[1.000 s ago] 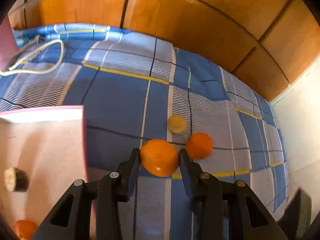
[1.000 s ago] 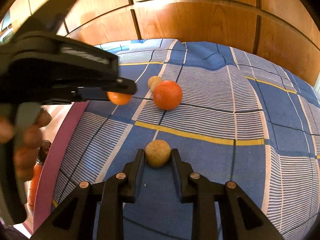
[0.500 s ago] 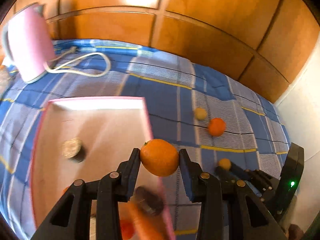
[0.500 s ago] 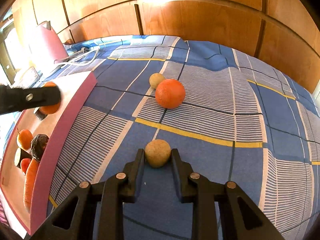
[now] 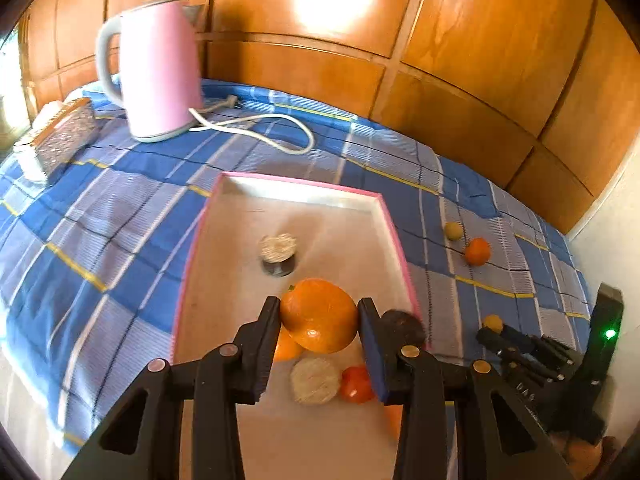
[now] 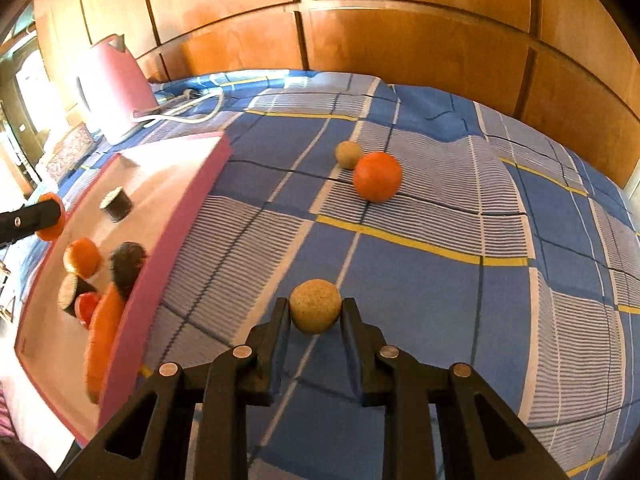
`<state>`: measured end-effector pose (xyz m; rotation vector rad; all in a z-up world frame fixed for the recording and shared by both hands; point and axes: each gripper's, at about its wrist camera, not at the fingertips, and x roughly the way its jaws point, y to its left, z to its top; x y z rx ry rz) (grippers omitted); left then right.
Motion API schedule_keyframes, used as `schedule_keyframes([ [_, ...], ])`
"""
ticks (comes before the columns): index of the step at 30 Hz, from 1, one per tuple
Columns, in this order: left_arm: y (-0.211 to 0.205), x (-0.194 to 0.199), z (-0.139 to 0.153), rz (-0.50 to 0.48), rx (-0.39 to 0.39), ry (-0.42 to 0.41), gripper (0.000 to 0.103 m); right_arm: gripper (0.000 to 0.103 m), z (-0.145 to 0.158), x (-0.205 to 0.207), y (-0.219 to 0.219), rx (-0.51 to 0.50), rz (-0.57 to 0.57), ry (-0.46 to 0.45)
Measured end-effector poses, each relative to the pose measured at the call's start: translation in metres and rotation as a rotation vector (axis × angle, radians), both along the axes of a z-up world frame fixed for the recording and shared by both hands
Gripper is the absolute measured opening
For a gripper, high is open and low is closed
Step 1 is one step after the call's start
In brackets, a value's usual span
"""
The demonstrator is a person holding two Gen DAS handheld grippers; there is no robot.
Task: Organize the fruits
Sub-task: 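Carry the orange into the tray and open the left gripper while the right gripper carries the potato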
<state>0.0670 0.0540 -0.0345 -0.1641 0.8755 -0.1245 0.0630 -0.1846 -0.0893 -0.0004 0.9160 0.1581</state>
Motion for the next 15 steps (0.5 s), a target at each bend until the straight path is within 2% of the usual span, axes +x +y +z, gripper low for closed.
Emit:
schedule_keyframes([
  [8,0.021,-0.029,-0.008,0.045,0.026,-0.004,0.04,0.025,0.018,-0.012,0.026,0.0,0.06,-0.036],
  [15,0.028,-0.04,-0.009,0.061,0.029,-0.024,0.04,0.025,0.033,-0.019,0.052,0.026,0.125,-0.056],
])
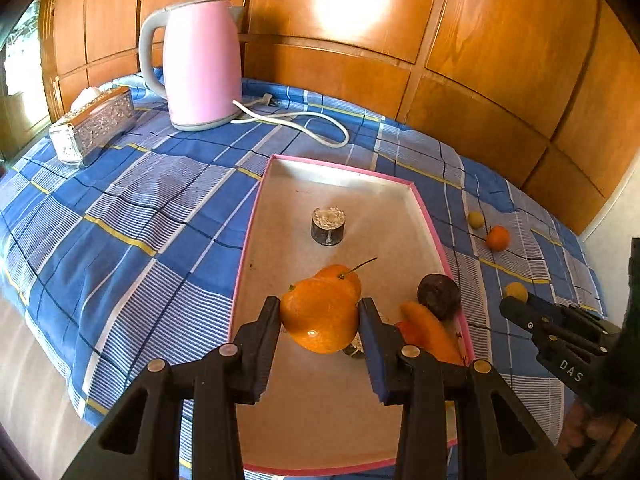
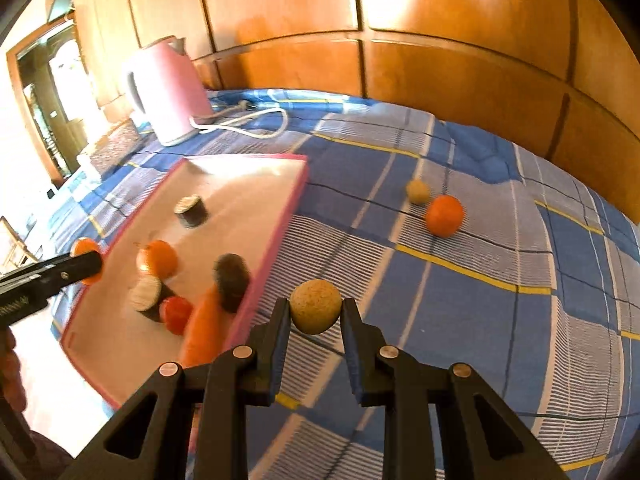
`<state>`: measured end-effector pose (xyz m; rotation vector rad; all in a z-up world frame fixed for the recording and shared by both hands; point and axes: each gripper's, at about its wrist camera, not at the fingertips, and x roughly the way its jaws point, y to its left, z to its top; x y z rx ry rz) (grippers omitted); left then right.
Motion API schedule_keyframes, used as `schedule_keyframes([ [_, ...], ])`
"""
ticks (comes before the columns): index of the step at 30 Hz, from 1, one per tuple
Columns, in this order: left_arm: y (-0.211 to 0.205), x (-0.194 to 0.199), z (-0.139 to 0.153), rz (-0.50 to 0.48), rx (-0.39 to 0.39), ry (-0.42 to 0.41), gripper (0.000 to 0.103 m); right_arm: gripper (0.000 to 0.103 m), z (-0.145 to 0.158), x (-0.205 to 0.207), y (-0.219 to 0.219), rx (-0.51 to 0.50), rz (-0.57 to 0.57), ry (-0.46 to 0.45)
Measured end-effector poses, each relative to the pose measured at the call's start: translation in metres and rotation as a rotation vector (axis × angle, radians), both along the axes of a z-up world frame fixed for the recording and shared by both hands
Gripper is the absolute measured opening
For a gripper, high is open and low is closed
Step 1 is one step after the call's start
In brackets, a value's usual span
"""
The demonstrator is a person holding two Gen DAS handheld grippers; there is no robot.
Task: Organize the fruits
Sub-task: 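Carry the orange into the tray and open the left gripper while the right gripper carries the potato, then lower the brown potato into the tray and open the right gripper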
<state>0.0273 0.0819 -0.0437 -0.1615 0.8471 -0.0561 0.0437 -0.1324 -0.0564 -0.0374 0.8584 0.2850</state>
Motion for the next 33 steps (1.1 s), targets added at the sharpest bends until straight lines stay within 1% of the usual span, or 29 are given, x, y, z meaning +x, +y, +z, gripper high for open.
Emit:
schedule_keyframes([
  [8,0.005,-0.004,0.0,0.004,-0.015,-0.005,0.04,0.025,0.011,-0.006,0.029,0.019,0.07,-0.011],
  [17,0.003,-0.008,0.003,0.007,-0.02,-0.025,0.04,0.026,0.021,0.002,0.047,0.045,0.118,-0.001],
  [20,0.009,-0.009,0.004,0.034,-0.028,-0.031,0.04,0.026,0.024,0.005,0.055,0.04,0.135,-0.006],
  [21,0.011,-0.009,0.003,0.042,-0.029,-0.031,0.041,0.026,0.025,0.007,0.057,0.04,0.141,-0.006],
  [23,0.016,-0.009,0.002,0.056,-0.041,-0.027,0.045,0.026,0.025,0.009,0.062,0.041,0.149,-0.006],
  [28,0.021,-0.009,-0.002,0.067,-0.043,-0.014,0.045,0.026,0.023,0.017,0.072,0.052,0.162,0.011],
  [31,0.02,-0.009,-0.002,0.068,-0.039,-0.014,0.049,0.026,0.02,0.021,0.079,0.053,0.174,0.021],
  [32,0.02,-0.009,-0.002,0.068,-0.039,-0.015,0.05,0.027,0.02,0.022,0.081,0.053,0.178,0.021],
  [33,0.02,-0.01,-0.002,0.069,-0.038,-0.017,0.051,0.03,0.019,0.022,0.083,0.053,0.179,0.022],
])
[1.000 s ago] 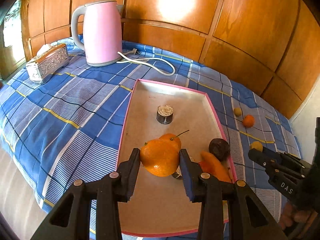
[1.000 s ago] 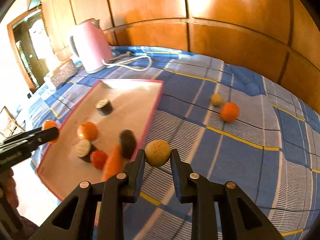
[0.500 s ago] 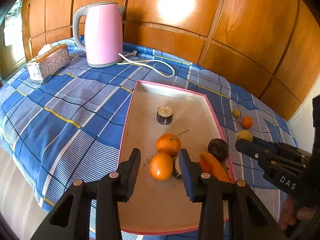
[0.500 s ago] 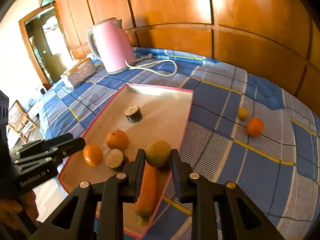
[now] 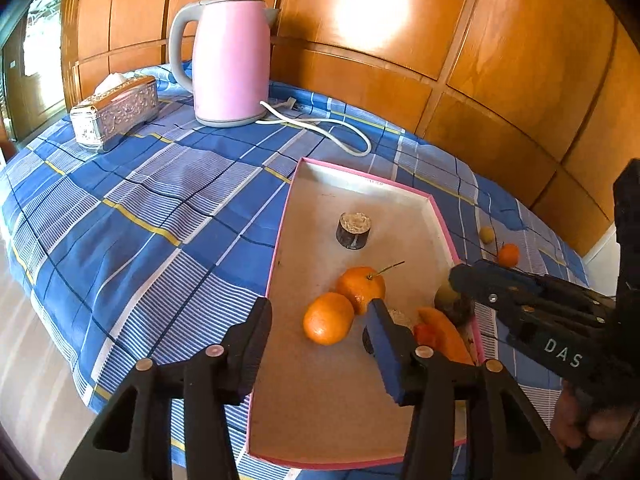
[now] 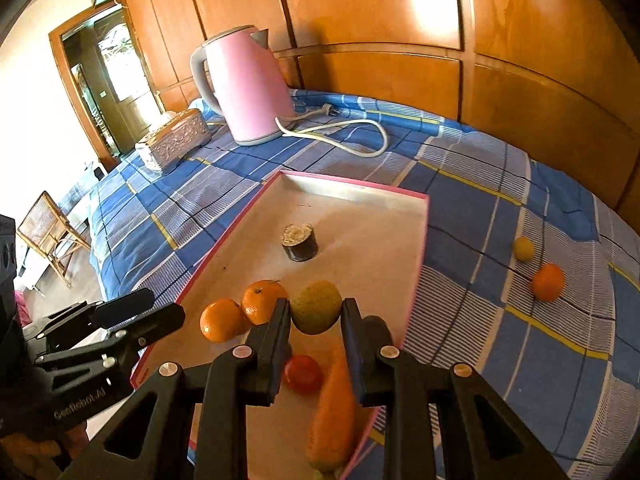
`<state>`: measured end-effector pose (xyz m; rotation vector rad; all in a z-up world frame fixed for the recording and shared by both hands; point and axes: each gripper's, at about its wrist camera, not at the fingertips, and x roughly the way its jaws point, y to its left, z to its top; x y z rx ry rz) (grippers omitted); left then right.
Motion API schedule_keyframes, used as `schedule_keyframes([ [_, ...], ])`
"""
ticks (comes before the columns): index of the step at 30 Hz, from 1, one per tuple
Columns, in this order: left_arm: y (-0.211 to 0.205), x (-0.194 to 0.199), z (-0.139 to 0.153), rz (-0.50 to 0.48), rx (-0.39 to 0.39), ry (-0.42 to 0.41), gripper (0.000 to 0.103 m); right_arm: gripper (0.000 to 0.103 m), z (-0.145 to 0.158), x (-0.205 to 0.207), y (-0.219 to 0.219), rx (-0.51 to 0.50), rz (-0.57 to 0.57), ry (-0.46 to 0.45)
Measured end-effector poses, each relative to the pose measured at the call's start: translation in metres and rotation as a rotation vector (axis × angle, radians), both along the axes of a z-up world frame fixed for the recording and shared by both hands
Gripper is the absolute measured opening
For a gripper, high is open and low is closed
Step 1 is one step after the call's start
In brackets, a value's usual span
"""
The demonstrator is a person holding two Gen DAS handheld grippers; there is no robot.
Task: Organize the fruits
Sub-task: 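Lower the brown potato into the tray and open the right gripper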
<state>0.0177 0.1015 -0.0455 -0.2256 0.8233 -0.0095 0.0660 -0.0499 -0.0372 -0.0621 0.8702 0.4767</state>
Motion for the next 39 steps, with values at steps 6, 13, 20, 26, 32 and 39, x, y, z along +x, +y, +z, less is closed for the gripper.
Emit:
schedule_keyframes([
  [6,0.0,-0.001,0.002,0.0,0.005,-0.007,0.051,0.034,-0.003,-0.004,0.003,0.004,-0.007,0.002],
  [13,-0.006,-0.004,0.004,-0.017,0.011,-0.013,0.051,0.035,-0.006,-0.015,-0.007,0.003,-0.042,0.003],
  [20,-0.012,-0.007,0.006,-0.033,0.017,-0.017,0.052,0.036,-0.011,-0.021,-0.02,0.013,-0.087,0.019],
  [26,-0.02,-0.009,0.01,-0.054,0.028,-0.029,0.055,0.036,-0.008,-0.025,-0.033,0.021,-0.131,0.005],
  [32,-0.028,-0.01,0.011,-0.072,0.041,-0.029,0.055,0.037,-0.01,-0.025,-0.052,0.036,-0.184,0.009],
  [39,-0.041,-0.009,0.011,-0.111,0.053,-0.022,0.055,0.037,-0.016,-0.024,-0.076,0.043,-0.257,0.022],
])
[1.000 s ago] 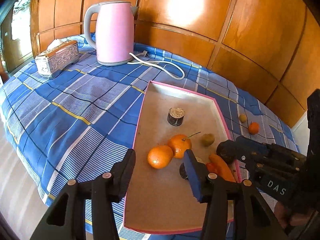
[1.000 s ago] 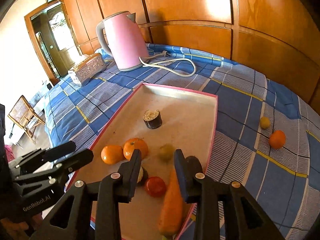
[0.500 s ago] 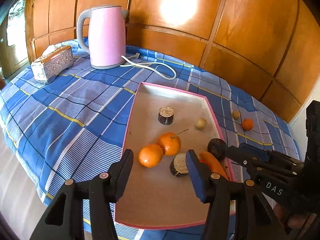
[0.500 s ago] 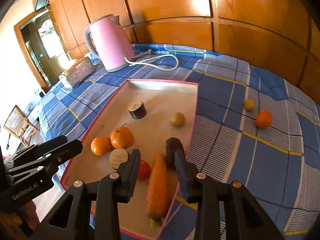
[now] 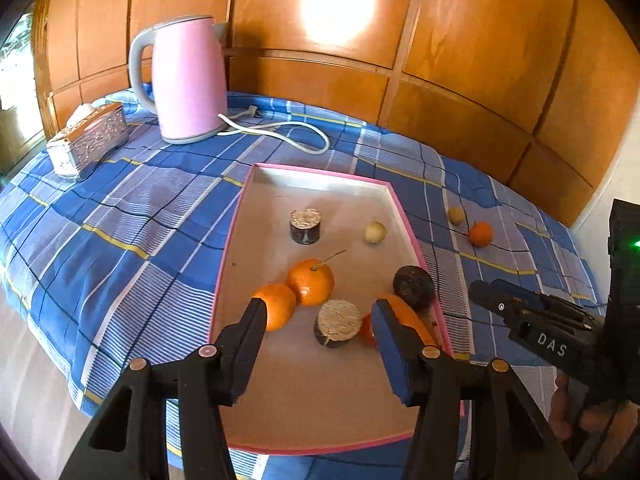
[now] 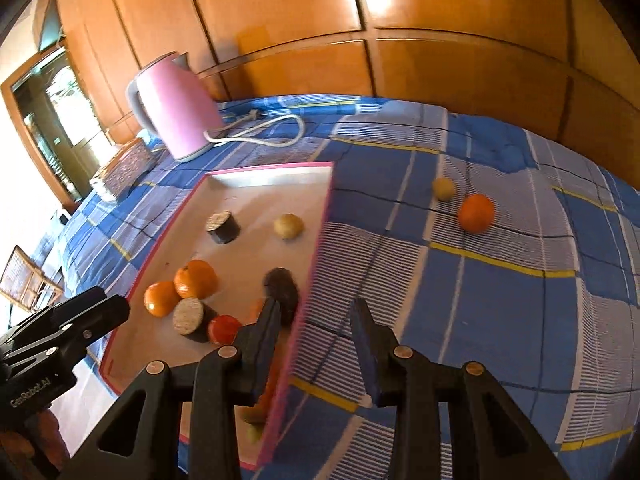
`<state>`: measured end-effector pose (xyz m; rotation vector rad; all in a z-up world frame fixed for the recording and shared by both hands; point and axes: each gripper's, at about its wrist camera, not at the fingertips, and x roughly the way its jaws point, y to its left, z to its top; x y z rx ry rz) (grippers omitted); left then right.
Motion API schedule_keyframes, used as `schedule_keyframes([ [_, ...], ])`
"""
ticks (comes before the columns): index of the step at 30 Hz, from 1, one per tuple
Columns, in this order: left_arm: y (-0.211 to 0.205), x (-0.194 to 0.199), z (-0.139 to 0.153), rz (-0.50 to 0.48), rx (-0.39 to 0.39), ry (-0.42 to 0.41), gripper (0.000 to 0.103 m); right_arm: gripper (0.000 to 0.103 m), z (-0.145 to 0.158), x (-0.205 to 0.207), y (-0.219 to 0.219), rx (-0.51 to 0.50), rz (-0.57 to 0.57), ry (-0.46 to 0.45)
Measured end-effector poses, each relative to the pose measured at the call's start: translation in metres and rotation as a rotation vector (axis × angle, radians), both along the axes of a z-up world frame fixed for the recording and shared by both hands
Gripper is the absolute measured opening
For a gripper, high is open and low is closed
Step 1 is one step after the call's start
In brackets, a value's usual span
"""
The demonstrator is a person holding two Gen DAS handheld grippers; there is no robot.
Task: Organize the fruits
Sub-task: 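Lower the brown potato into the tray and open the right gripper, then grasp the small yellow fruit with the left gripper while the right gripper grasps the orange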
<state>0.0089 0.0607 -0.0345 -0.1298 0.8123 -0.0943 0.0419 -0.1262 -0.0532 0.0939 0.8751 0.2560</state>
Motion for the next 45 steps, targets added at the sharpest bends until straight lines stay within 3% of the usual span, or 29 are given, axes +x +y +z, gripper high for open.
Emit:
schedule_keyframes([
  [16,-0.04,0.022,0.006,-0.111,0.015,0.008,0.055,0.037,-0.011,0.018,-0.079,0.019,-0.222,0.023],
  [36,-0.104,0.081,0.004,-0.237,0.021,0.045,0.055,0.04,-0.034,0.109,-0.108,0.007,-0.247,0.058],
  [45,-0.119,0.105,-0.001,-0.254,0.014,0.071,0.055,0.039,-0.043,0.129,-0.106,-0.044,-0.229,0.048],
])
